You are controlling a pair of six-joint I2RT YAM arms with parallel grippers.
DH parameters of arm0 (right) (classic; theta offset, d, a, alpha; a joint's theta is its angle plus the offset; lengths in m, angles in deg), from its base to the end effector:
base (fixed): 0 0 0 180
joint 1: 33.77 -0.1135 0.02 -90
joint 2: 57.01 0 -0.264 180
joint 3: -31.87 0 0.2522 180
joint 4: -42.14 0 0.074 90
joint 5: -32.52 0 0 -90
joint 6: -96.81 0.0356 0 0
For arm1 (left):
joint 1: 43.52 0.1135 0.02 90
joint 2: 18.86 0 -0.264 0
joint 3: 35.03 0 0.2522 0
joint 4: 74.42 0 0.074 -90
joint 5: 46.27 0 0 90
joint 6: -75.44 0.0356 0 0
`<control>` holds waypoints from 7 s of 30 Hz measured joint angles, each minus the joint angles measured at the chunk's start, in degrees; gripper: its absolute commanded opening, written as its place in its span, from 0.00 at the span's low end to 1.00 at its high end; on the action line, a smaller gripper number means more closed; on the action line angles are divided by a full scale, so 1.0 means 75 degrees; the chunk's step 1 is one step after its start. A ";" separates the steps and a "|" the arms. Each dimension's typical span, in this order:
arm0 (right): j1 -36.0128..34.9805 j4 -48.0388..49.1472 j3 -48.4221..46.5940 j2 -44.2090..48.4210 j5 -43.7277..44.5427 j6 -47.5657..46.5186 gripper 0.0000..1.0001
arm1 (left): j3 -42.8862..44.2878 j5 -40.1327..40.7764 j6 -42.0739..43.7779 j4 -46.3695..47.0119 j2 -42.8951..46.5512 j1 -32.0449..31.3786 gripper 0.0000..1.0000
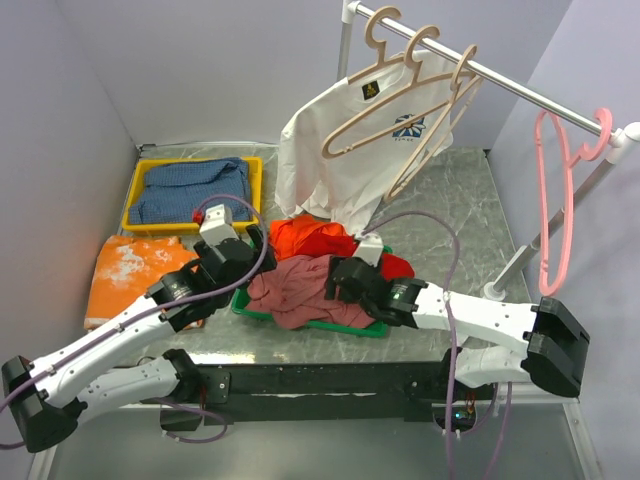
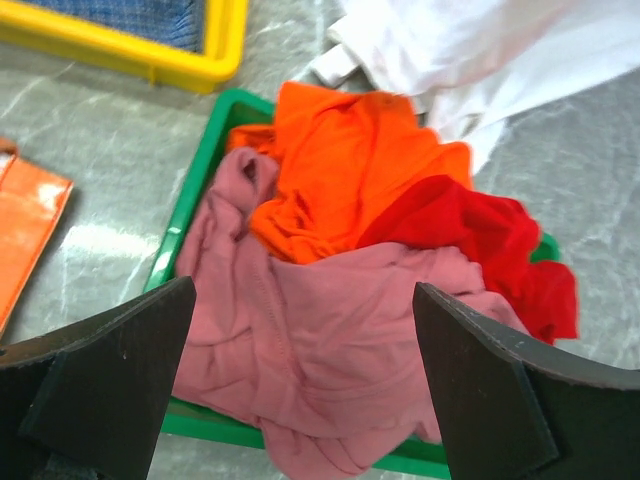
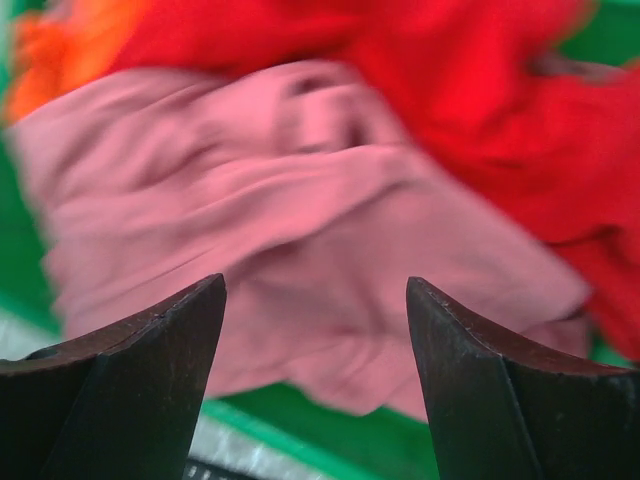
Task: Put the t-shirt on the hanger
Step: Move the bin to the center of the board, then pick up the T-shirt and place it in the bin, then place the T-shirt at the center of the board.
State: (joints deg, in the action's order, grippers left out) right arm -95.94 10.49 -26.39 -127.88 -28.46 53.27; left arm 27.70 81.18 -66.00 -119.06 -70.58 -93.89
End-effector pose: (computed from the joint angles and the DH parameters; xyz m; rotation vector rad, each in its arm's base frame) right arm 0.1343 0.2173 0.2345 -0.0642 2.2617 0.4310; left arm 0.1373 -0.1319 0.3123 -0.3852 2.0138 -0.4078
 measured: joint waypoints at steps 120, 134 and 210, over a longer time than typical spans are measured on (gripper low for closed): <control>0.1912 -0.1510 -0.0178 0.2993 0.0772 -0.0294 0.00 | -0.0991 -0.2352 -0.0029 0.3518 -0.1186 -0.0597 0.96; 0.1373 -0.2200 -0.3914 0.2474 0.0947 -0.1250 0.00 | -0.0460 -0.1585 0.0347 0.2728 0.0015 -0.0597 0.96; -0.0309 0.2285 -1.2648 -0.2669 -0.0731 -0.4389 0.00 | 0.1361 0.1177 0.1381 0.1547 0.2521 -0.0597 0.96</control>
State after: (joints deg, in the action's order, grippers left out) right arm -98.26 27.62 -121.24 -147.91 -33.95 20.35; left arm 37.91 90.01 -55.64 -107.45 -51.68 -98.37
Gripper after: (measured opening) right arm 0.007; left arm 0.966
